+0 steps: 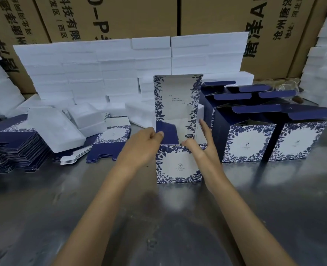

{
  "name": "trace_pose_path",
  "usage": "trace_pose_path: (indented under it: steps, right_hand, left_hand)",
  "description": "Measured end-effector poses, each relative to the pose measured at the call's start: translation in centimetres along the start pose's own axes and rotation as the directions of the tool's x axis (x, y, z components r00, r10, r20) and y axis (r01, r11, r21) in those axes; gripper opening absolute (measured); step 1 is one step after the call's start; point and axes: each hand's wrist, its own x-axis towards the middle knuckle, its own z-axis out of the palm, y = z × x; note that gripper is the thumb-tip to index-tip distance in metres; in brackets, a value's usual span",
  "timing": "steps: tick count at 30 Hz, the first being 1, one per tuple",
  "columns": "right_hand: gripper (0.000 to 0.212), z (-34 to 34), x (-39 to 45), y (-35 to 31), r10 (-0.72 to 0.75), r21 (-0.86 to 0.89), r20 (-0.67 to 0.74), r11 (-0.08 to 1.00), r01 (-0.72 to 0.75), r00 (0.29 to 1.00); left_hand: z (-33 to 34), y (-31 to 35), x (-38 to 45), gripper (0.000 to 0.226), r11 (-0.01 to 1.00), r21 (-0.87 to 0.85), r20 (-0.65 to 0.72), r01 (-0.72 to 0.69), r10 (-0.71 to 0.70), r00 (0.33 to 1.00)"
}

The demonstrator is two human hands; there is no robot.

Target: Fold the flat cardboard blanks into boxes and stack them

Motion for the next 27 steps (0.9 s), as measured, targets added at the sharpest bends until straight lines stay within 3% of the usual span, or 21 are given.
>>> trace_pose_path:
  steps: [4, 8, 12, 16, 20, 23, 27]
  right_hand:
    - [0.076, 0.0, -0.1, -0.4, -0.024, -0.008, 0.036, 1.0, 0.025, 0.999]
    - [0.072, -0.1, -0.1, -0.4, -0.012, 0.008, 0.029, 1.0, 0.012, 0.999]
    - [0.069, -0.3, 0.0, -0.1, -0.008, -0.014, 0.029, 1.0, 0.008, 1.0]
    - [0.066, -0.3, 0.2, 0.1, 0.015, -0.007, 0.026, 1.0, -0.015, 1.0]
    - [0.067, -0.3, 0.2, 0.0, 0.019, -0.008, 0.03, 1.0, -0.018, 0.999]
    - [0.069, -0.4, 0.1, -0.2, 0.028, -0.009, 0.035, 1.0, -0.027, 0.999]
    - [0.065, -0.5, 0.2, -0.1, 0.031, -0.015, 0.037, 0.999, -0.03, 0.999]
  left_hand:
    - [-0.9, 0.8, 0.7, 0.035, 0.977, 0.211, 0.099, -0.01, -0.011, 0.995]
    - [-2.2, 1.4, 2.6, 0.039, 0.973, 0.222, 0.231, 0.063, -0.115, 0.966]
    - [-1.2, 1.0, 2.6, 0.039, 0.966, 0.259, 0.172, 0.01, -0.056, 0.984]
    - [-1.5, 0.6, 3.5, 0.036, 0.986, 0.155, 0.199, 0.06, -0.091, 0.976]
    - [-0.5, 0.1, 3.8, 0.041, 0.993, 0.086, 0.123, 0.075, -0.085, 0.989]
    - [-0.8, 0.2, 4.7, 0.033, 0.992, 0.029, 0.184, 0.122, -0.125, 0.975]
    - [-1.2, 0.6, 6.1, 0.038, 0.982, 0.101, 0.193, 0.161, -0.179, 0.965]
